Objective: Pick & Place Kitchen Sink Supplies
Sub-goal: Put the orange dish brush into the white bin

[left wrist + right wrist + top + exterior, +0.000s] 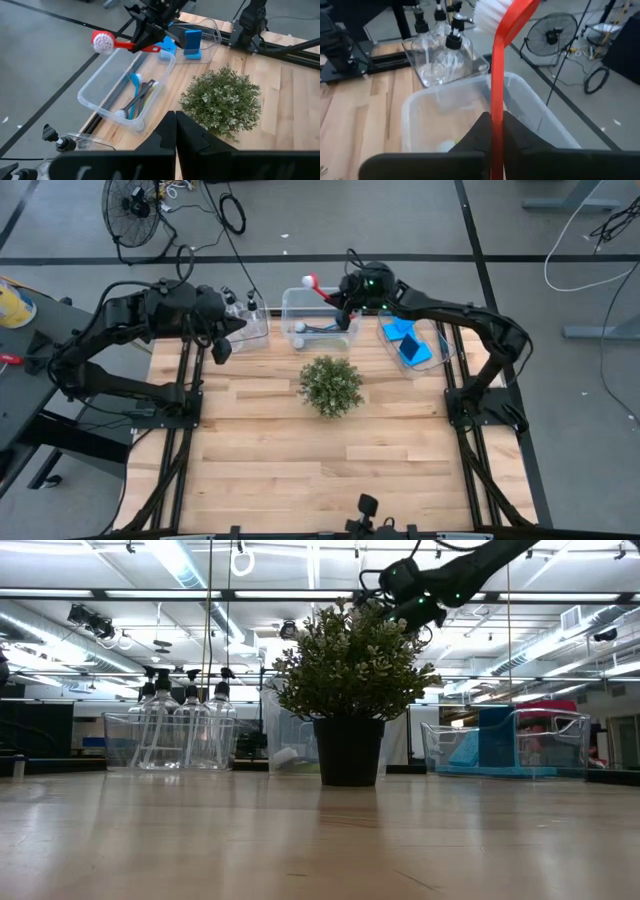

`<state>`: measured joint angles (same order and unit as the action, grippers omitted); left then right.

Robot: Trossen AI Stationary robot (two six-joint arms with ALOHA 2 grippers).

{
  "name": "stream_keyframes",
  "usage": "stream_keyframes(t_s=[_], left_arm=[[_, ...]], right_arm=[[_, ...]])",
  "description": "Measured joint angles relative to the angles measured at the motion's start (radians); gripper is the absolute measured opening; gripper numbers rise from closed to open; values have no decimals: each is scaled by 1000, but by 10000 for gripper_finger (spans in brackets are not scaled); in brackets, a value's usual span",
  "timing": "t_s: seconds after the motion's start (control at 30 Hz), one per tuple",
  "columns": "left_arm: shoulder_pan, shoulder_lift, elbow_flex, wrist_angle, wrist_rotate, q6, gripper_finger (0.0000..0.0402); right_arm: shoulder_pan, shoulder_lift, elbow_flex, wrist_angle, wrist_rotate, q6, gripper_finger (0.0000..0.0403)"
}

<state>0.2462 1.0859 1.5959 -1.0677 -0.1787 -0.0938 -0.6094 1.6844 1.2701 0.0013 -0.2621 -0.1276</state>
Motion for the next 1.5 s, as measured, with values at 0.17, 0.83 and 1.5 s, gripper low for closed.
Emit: stream_keyframes(t_s=[0.17,0.83,1.5], left_arm=[[0,0,0,0,0,6,1],[0,0,0,0,-45,-51,1],[0,1,0,2,-45,-33,2]], right_arm=[[-5,49,0,70,-20,-2,14],[-39,181,-1,80,-43,-39,15],[-37,208,-2,48,-45,-12,15]])
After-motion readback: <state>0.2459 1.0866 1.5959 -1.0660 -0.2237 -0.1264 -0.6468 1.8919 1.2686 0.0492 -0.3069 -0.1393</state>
